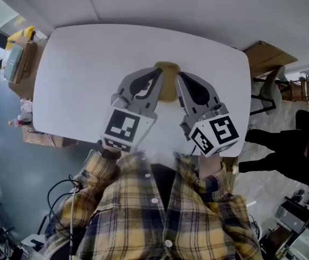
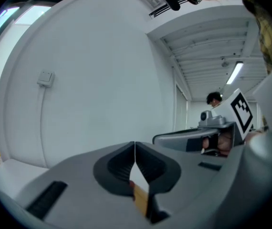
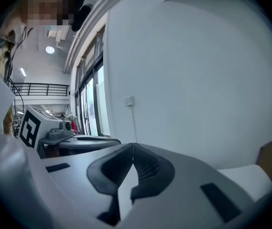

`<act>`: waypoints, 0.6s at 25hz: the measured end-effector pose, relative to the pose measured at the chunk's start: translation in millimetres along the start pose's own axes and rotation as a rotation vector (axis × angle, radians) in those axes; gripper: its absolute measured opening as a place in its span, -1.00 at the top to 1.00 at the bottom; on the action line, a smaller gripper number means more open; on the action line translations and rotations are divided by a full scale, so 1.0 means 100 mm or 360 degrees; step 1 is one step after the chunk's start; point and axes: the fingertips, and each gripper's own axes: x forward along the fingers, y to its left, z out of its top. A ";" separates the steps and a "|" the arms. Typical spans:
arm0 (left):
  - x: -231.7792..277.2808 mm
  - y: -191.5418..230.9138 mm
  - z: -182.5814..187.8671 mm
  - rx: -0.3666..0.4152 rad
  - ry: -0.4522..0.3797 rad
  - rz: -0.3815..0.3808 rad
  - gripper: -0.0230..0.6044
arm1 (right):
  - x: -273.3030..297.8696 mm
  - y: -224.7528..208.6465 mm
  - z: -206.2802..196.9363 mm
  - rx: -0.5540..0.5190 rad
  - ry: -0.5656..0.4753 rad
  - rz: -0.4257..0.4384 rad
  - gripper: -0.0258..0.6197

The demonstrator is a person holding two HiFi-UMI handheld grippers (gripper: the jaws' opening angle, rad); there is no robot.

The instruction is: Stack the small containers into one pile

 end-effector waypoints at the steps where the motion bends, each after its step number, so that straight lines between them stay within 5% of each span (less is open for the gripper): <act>1: -0.01 -0.03 0.01 0.0000 -0.0015 -0.0016 0.86 | -0.02 0.00 -0.01 -0.0015 0.0005 -0.0004 0.87; 15: -0.09 -0.13 -0.04 0.0045 -0.0037 -0.0072 0.87 | -0.07 0.06 -0.14 -0.0051 0.0047 0.0039 0.87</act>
